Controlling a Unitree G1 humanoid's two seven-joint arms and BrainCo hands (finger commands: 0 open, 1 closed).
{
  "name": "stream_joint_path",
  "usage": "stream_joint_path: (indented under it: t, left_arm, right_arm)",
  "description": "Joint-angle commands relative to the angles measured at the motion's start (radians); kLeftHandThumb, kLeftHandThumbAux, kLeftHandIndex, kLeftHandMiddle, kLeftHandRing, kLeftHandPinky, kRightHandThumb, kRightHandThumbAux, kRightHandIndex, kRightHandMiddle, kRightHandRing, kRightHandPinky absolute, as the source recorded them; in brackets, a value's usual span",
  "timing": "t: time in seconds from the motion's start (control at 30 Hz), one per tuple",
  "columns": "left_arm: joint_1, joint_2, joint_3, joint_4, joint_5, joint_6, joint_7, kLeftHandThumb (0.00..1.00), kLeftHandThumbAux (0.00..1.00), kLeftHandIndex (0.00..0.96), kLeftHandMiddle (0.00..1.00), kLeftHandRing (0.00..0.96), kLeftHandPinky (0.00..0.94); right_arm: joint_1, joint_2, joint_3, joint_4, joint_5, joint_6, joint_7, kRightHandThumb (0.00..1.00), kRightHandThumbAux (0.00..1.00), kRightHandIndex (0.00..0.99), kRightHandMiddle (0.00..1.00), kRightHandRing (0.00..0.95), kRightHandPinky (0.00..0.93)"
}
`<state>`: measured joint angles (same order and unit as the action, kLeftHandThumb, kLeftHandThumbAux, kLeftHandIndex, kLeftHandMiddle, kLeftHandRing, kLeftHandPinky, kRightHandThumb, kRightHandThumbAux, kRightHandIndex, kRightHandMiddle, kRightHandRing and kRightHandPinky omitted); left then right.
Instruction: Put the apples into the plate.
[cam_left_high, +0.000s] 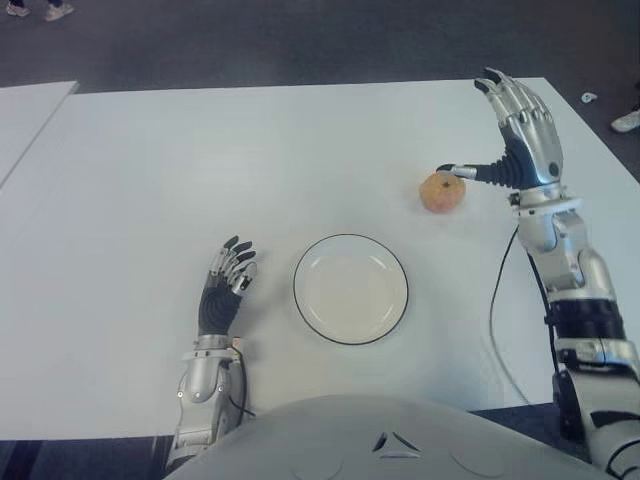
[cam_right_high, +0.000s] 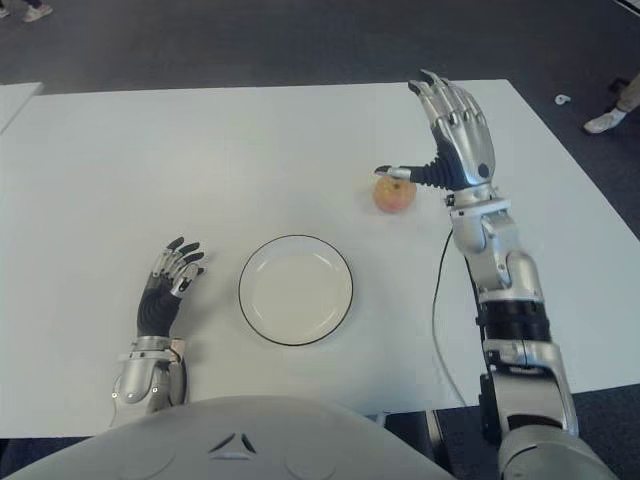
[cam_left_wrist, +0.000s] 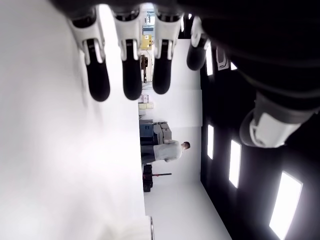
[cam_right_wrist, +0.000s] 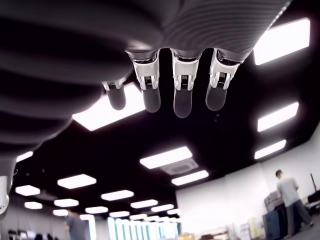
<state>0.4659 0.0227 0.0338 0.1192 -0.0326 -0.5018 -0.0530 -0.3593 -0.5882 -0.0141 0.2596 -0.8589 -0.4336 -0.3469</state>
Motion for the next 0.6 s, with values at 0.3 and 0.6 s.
stream_joint_path:
  t: [0.3, 0.6]
  left_arm:
    - [-0.002, -0.010, 0.010, 0.070, -0.013, -0.002, 0.000, 0.244, 0.484, 0.140, 0.207, 0.245, 0.292]
    - [0.006, -0.013, 0.014, 0.054, -0.022, 0.004, 0.003, 0.257, 0.487, 0.135, 0.208, 0.247, 0.293]
  right_arm:
    - [-0.243, -0.024, 0.216, 0.400, -0.075, 0.063, 0.007, 0.374, 0.452, 0.037, 0.032, 0.012, 0.011]
    - [-0.447, -0.007, 0.347, 0.718, -0.066, 0.001, 0.007, 0.341, 0.355, 0.012, 0.005, 0.000, 0.000]
